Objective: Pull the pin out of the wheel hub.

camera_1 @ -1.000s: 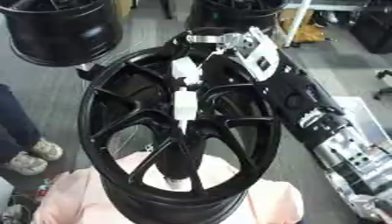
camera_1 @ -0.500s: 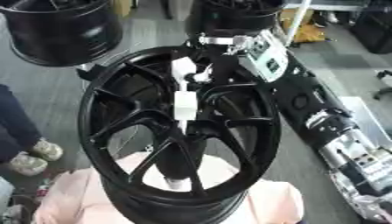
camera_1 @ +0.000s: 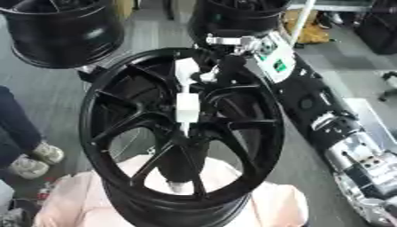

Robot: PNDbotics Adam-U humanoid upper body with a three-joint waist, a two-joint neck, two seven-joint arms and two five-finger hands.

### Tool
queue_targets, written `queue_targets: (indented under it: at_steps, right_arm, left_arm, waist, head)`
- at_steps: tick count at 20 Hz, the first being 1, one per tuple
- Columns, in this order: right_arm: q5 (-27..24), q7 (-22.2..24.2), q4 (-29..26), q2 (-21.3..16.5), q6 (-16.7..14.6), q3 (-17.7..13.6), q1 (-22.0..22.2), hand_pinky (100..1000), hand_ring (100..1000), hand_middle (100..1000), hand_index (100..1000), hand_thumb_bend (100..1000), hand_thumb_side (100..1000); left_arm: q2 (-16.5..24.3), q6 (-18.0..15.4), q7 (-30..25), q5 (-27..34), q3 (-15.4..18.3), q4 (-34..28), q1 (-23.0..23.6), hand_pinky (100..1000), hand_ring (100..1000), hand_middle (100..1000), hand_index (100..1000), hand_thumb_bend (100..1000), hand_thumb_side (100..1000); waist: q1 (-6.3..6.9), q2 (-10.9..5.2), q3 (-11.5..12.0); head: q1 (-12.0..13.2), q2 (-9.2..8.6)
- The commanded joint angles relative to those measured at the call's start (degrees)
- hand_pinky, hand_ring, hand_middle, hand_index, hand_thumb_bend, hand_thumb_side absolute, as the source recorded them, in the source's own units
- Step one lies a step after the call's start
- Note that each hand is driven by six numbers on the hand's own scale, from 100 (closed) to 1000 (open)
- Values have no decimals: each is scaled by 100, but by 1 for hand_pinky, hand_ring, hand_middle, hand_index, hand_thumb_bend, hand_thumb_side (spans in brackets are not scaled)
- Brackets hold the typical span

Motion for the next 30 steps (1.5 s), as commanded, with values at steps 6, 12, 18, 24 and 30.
queue_targets:
  at_steps: [6,12,18,24,30]
  right_arm:
    - [-385,1001,-249,-130,-870,-90,-133,703,605,443,544,142,242]
    - [-771,964,-455,-128,-679,-187,-188,685,579,416,523,134,229]
    - [-1037,784,-565,-147,-492,-374,-320,673,563,407,515,129,209]
    - [-1438,391,-730,-355,-289,-706,-429,661,544,401,510,129,191]
    - [-1926,-198,-1091,-954,-100,-1198,-256,658,540,402,510,131,175]
  left_arm:
    - [137,-1,-10,-15,-4,-92,-50,685,587,584,613,233,630]
    - [137,7,-3,-17,4,-96,-42,685,587,584,613,232,630]
    - [147,15,2,-19,9,-97,-26,685,587,585,613,233,630]
    - [160,18,14,-21,21,-94,-4,685,587,585,613,233,630]
    - [175,26,38,-28,46,-89,32,685,587,585,614,233,630]
  waist:
    - [17,-59,5]
    - [9,-70,-1]
    - [-7,-93,-25]
    - [-14,-118,-59]
    - [-26,-151,-162]
  head:
    - [20,-62]
    - [31,-61]
    - [45,-43]
    - [72,-26]
    - [138,16]
